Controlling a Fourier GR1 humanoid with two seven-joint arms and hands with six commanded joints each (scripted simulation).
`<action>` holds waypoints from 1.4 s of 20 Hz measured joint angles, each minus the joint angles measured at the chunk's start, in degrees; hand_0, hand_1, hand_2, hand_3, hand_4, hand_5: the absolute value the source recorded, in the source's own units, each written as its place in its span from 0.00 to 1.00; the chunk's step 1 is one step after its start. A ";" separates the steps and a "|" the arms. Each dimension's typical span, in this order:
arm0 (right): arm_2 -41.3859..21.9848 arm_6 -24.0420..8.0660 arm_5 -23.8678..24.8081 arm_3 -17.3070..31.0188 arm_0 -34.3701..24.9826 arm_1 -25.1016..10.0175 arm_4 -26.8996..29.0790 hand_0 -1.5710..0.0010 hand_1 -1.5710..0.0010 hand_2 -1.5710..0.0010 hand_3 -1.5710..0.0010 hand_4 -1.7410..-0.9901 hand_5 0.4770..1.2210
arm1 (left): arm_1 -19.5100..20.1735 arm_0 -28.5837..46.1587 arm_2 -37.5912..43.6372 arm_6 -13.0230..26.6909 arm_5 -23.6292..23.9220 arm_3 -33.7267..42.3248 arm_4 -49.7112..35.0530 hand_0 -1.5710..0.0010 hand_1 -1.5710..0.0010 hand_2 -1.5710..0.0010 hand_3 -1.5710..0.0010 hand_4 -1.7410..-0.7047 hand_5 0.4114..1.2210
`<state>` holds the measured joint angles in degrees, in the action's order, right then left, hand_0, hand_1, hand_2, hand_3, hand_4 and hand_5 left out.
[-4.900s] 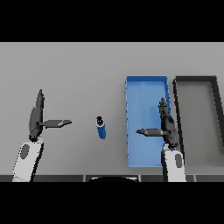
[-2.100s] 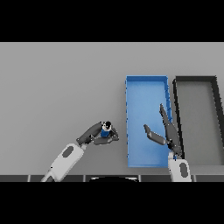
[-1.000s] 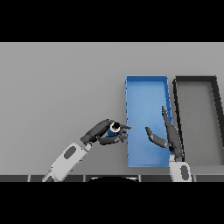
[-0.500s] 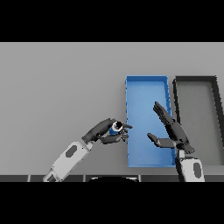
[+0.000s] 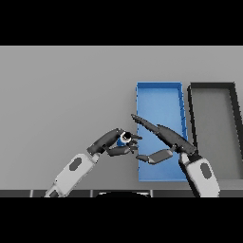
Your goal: Pick up the blue pipe and place it into the blue bin.
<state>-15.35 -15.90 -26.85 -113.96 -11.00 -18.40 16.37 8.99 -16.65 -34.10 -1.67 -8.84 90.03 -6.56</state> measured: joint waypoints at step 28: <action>-11.91 6.05 -1.98 13.77 -19.57 5.76 4.26 0.03 0.03 0.03 0.04 0.35 0.91 | -2.64 3.11 3.07 5.44 -5.60 0.17 3.64 0.03 0.04 0.12 0.04 0.01 1.00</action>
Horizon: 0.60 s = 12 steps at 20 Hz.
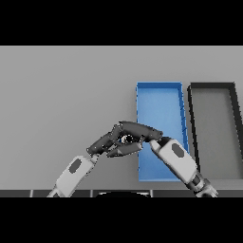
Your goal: Pick up the blue pipe and place it into the blue bin.
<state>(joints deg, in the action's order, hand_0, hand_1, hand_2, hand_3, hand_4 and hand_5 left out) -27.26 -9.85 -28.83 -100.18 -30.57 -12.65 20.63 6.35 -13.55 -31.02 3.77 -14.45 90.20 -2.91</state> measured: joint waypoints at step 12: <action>-1.90 -0.82 4.22 -1.61 -0.44 -1.34 3.62 0.00 0.00 0.00 0.00 0.33 0.99 | 1.85 -1.34 0.70 -5.17 -4.62 -0.36 11.30 0.92 0.93 0.93 0.93 0.80 0.40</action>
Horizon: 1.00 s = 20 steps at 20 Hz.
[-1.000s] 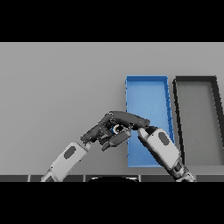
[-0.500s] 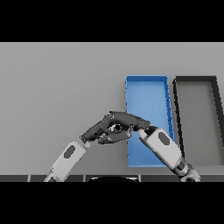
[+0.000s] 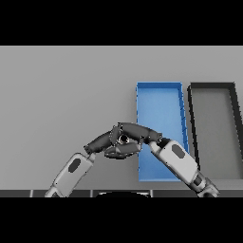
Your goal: Pick up the blue pipe and place it into the blue bin.
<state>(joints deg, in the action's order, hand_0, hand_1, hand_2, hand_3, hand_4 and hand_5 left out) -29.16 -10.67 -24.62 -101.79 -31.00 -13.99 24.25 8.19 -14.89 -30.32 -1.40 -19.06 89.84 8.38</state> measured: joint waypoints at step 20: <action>11.30 -13.34 13.39 -2.02 -15.33 -6.87 30.94 0.00 0.00 0.00 0.00 0.04 0.89 | -1.31 1.20 0.75 5.64 -0.12 -1.24 -1.55 1.00 1.00 1.00 1.00 0.80 0.11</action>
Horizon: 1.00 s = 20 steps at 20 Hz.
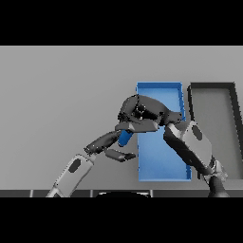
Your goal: Pick up the blue pipe and place it into the blue bin.
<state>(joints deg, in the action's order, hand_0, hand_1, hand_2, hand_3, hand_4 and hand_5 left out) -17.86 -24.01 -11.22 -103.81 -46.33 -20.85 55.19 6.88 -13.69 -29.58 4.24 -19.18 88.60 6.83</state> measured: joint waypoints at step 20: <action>11.60 -5.46 10.24 25.14 6.04 -7.30 -14.10 0.00 0.00 0.00 0.00 0.00 0.86 | 1.16 0.79 1.25 0.79 -0.46 1.45 -1.41 1.00 1.00 1.00 1.00 0.82 0.07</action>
<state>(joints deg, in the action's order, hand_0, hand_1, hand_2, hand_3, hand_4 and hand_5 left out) -6.26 -29.47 -0.98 -78.67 -40.29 -28.15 41.09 8.04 -12.90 -28.32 5.03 -19.64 90.05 5.42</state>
